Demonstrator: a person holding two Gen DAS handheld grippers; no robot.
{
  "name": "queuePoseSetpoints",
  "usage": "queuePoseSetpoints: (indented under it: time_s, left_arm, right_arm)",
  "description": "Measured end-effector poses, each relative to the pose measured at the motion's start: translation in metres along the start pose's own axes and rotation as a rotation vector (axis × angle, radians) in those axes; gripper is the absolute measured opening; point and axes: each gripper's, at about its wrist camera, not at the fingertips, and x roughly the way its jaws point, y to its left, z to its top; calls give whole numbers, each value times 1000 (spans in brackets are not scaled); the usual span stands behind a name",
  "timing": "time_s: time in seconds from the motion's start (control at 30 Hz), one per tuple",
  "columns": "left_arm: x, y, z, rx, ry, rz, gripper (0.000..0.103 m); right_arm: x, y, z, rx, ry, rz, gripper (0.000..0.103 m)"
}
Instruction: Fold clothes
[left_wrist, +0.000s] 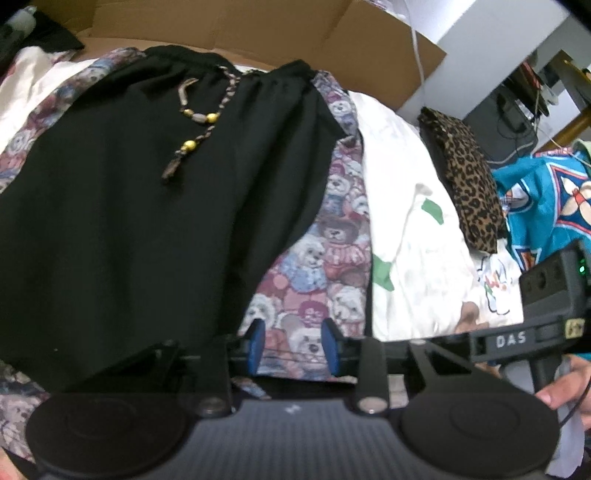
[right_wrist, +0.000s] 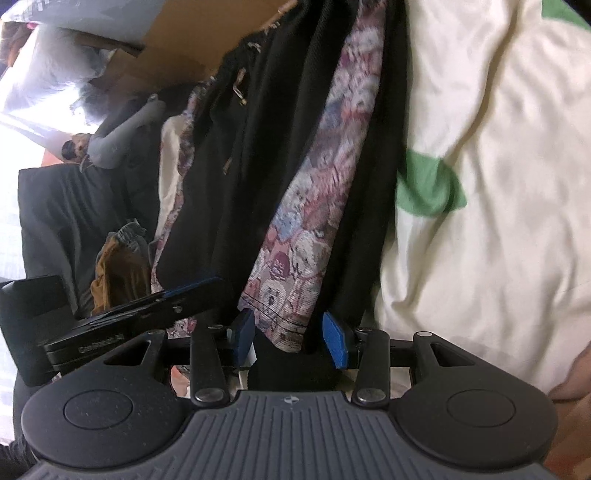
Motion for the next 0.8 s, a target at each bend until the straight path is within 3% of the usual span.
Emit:
queuePoseSetpoints:
  time_s: [0.37, 0.5, 0.57, 0.8]
  left_arm:
    - [-7, 20, -4, -24, -4, -1, 35]
    - [-8, 24, -6, -31, -3, 2, 35]
    - [-7, 25, -6, -34, 2, 2, 35]
    - [-2, 19, -6, -16, 23, 1, 35]
  right_arm:
    - [27, -9, -2, 103, 24, 17, 46]
    - [31, -14, -3, 120, 25, -5, 13]
    - [28, -13, -3, 102, 25, -13, 6]
    - [-6, -16, -6, 42, -1, -28, 4]
